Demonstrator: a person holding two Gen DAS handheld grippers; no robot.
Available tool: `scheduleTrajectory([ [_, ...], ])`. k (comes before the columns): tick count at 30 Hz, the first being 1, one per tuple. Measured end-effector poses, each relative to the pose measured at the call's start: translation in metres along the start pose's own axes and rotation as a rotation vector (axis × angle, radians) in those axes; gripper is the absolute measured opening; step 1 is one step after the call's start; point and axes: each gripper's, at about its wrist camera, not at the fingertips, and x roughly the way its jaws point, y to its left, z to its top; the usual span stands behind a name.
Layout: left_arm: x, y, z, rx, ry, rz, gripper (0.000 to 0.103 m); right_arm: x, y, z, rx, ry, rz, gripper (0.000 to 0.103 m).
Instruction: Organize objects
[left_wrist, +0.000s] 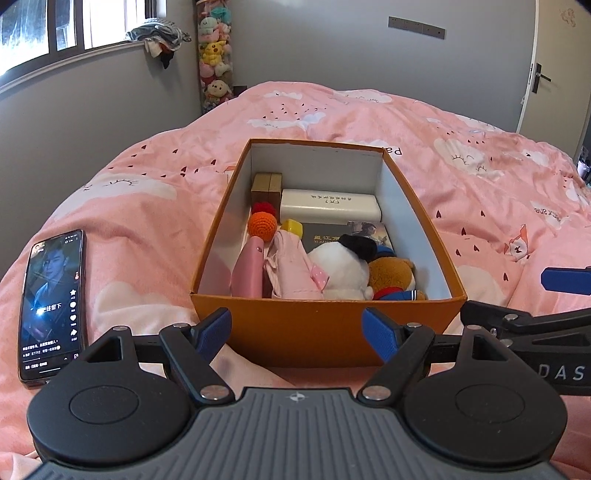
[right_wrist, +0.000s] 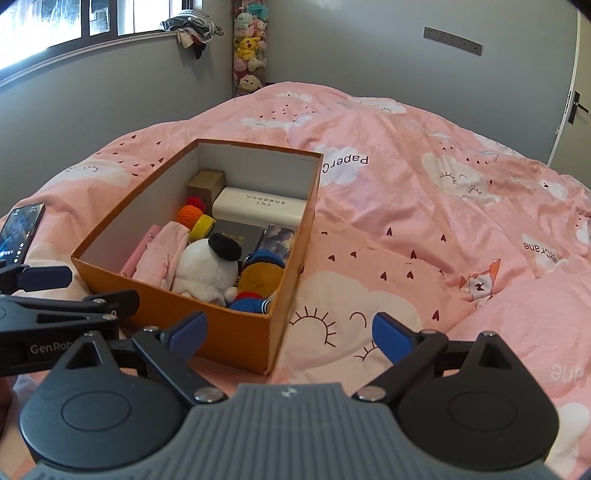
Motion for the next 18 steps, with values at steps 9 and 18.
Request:
scheduleTrajectory([
  [9,-0.0015,0.0001,0.0000,0.000,-0.006,0.007,0.094,-0.0003,0.0024,0.0005,-0.010,-0.001,-0.007,0.096],
  [18,-0.0021,-0.0013,0.0014,0.004,-0.009,0.010,0.094,-0.0002,0.0019,0.0002,-0.004,0.003,-0.006,0.096],
])
